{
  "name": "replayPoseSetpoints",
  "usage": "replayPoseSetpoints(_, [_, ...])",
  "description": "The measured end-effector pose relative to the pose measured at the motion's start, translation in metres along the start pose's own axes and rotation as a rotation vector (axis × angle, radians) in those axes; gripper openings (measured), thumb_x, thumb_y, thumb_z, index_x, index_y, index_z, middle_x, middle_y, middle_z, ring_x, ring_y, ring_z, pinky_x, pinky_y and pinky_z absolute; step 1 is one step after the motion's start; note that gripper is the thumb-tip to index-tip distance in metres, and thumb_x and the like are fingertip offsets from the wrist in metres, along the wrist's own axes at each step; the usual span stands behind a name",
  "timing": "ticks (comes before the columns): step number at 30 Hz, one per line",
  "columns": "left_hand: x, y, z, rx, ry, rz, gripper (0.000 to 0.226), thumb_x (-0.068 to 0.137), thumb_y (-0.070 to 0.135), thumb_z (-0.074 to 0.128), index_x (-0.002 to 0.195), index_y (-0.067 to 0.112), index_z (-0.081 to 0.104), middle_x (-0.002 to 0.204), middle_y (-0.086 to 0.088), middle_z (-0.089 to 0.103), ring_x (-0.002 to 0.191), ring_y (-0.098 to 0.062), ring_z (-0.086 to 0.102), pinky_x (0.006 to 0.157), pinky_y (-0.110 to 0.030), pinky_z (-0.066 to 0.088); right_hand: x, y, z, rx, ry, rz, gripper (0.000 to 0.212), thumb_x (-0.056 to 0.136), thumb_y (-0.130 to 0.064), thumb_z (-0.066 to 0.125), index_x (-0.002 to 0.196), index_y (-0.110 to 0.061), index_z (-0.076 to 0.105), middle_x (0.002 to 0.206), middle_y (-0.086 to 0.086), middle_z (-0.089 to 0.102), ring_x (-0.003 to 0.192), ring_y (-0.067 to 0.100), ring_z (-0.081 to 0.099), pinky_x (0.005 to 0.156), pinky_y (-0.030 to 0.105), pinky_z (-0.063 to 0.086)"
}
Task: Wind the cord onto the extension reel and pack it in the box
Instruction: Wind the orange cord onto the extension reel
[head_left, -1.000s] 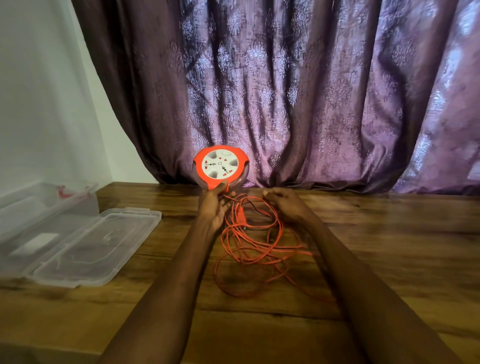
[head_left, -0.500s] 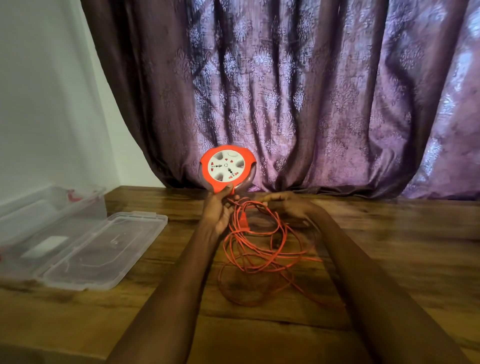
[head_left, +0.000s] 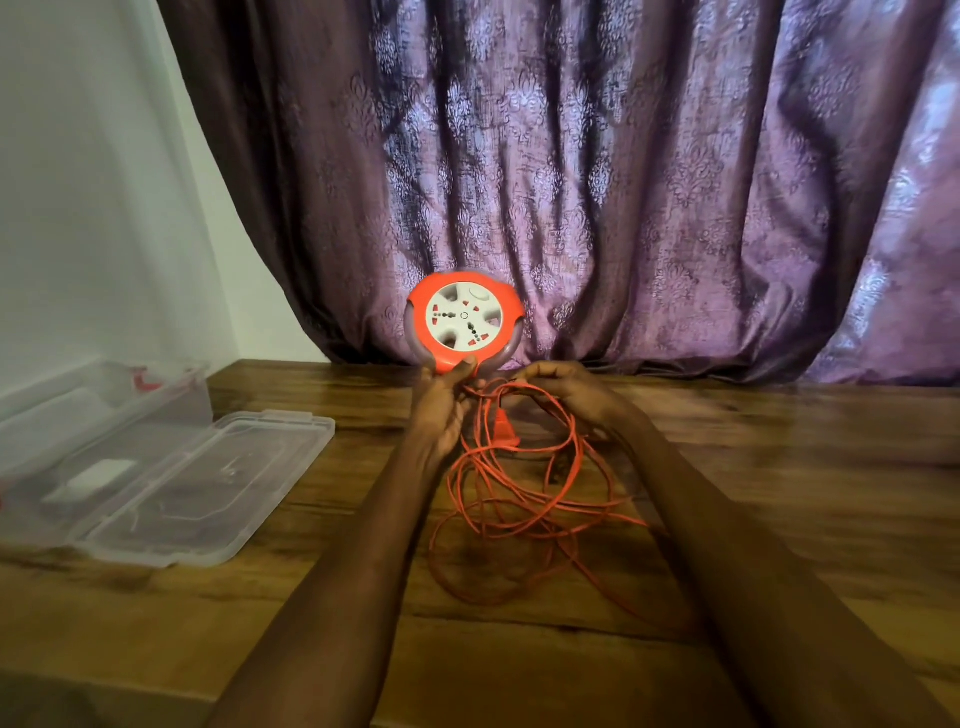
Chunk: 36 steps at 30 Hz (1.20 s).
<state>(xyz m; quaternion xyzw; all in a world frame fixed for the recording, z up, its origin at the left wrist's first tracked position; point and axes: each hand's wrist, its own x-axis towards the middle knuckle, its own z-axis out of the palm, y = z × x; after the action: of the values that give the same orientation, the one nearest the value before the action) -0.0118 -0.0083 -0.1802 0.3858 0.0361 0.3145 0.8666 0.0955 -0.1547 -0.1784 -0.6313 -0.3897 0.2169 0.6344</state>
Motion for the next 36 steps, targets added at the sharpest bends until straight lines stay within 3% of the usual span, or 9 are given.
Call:
replayPoseSetpoints(8, [0.005, -0.006, -0.003, 0.174, 0.093, 0.052, 0.04, 0.083, -0.004, 0.068, 0.12, 0.011, 0.061, 0.106, -0.019, 0.069, 0.068, -0.019, 0.066, 0.062, -0.031, 0.055, 0.001, 0.004, 0.004, 0.106, 0.297, -0.039, 0.014, 0.083, 0.013, 0.06, 0.083, 0.003, 0.069, 0.067, 0.009, 0.071, 0.06, 0.016, 0.067, 0.062, 0.024, 0.058])
replayPoseSetpoints(15, [0.002, -0.011, -0.008, 0.319, 0.159, -0.013, 0.05, 0.079, -0.001, 0.068, 0.128, 0.003, 0.06, 0.124, -0.035, 0.06, 0.052, -0.014, 0.055, 0.045, -0.018, 0.045, 0.001, 0.019, -0.008, -0.276, 0.391, 0.009, 0.036, 0.075, 0.014, 0.057, 0.066, -0.015, 0.076, 0.074, 0.008, 0.074, 0.069, 0.018, 0.066, 0.074, 0.036, 0.055])
replayPoseSetpoints(18, [-0.003, -0.01, -0.004, 0.284, 0.179, -0.021, 0.045, 0.081, -0.005, 0.065, 0.125, 0.003, 0.061, 0.092, -0.02, 0.072, 0.045, -0.011, 0.054, 0.038, -0.016, 0.042, -0.003, 0.016, -0.009, -0.364, 0.323, 0.035, 0.039, 0.074, 0.014, 0.051, 0.076, -0.012, 0.08, 0.082, 0.009, 0.076, 0.082, 0.028, 0.07, 0.082, 0.041, 0.056])
replayPoseSetpoints(20, [-0.006, -0.008, -0.001, 0.282, 0.181, -0.049, 0.037, 0.085, -0.002, 0.064, 0.121, 0.004, 0.061, 0.071, -0.008, 0.066, 0.046, -0.01, 0.056, 0.039, -0.018, 0.045, -0.012, 0.008, -0.008, -0.428, 0.235, -0.006, 0.05, 0.075, 0.014, 0.049, 0.065, -0.025, 0.079, 0.067, -0.012, 0.073, 0.071, 0.007, 0.069, 0.072, 0.023, 0.053])
replayPoseSetpoints(23, [-0.008, -0.005, 0.003, 0.309, 0.153, -0.057, 0.041, 0.087, 0.001, 0.064, 0.128, 0.003, 0.058, 0.078, -0.008, 0.063, 0.056, -0.012, 0.058, 0.043, -0.02, 0.048, -0.023, -0.003, 0.002, -0.552, 0.087, -0.071, 0.044, 0.081, 0.007, 0.051, 0.105, -0.021, 0.074, 0.068, -0.038, 0.065, 0.071, -0.023, 0.06, 0.07, 0.006, 0.045])
replayPoseSetpoints(27, [-0.012, -0.005, 0.009, 0.249, 0.118, -0.005, 0.043, 0.083, -0.001, 0.068, 0.124, 0.008, 0.061, 0.087, -0.012, 0.069, 0.056, -0.016, 0.063, 0.048, -0.024, 0.052, -0.018, 0.001, 0.003, -0.508, 0.118, -0.081, 0.018, 0.093, -0.003, 0.058, 0.099, -0.006, 0.075, 0.104, 0.009, 0.076, 0.085, 0.006, 0.069, 0.088, 0.031, 0.056])
replayPoseSetpoints(29, [-0.012, -0.006, 0.009, 0.233, 0.104, 0.02, 0.032, 0.083, -0.001, 0.068, 0.112, 0.013, 0.064, 0.079, -0.007, 0.073, 0.052, -0.014, 0.065, 0.044, -0.023, 0.051, -0.014, 0.006, 0.007, -0.481, 0.087, -0.121, 0.013, 0.094, -0.005, 0.061, 0.097, -0.007, 0.074, 0.097, 0.006, 0.073, 0.073, 0.0, 0.063, 0.077, 0.024, 0.054])
replayPoseSetpoints(31, [-0.011, -0.004, 0.008, 0.24, 0.112, 0.019, 0.026, 0.083, 0.002, 0.069, 0.104, 0.018, 0.064, 0.074, -0.001, 0.073, 0.051, -0.011, 0.065, 0.043, -0.021, 0.049, -0.009, 0.01, 0.012, -0.533, 0.08, -0.145, 0.017, 0.094, -0.01, 0.064, 0.082, 0.001, 0.071, 0.079, 0.005, 0.066, 0.069, 0.01, 0.056, 0.068, 0.036, 0.049])
replayPoseSetpoints(36, [-0.01, -0.001, 0.004, 0.226, 0.141, -0.033, 0.036, 0.084, 0.01, 0.071, 0.117, 0.017, 0.058, 0.063, 0.0, 0.067, 0.053, -0.016, 0.051, 0.054, -0.023, 0.04, -0.001, 0.014, 0.021, -0.499, 0.008, -0.059, 0.036, 0.094, -0.016, 0.066, 0.06, -0.008, 0.06, 0.058, 0.0, 0.048, 0.053, 0.011, 0.04, 0.052, 0.027, 0.032])
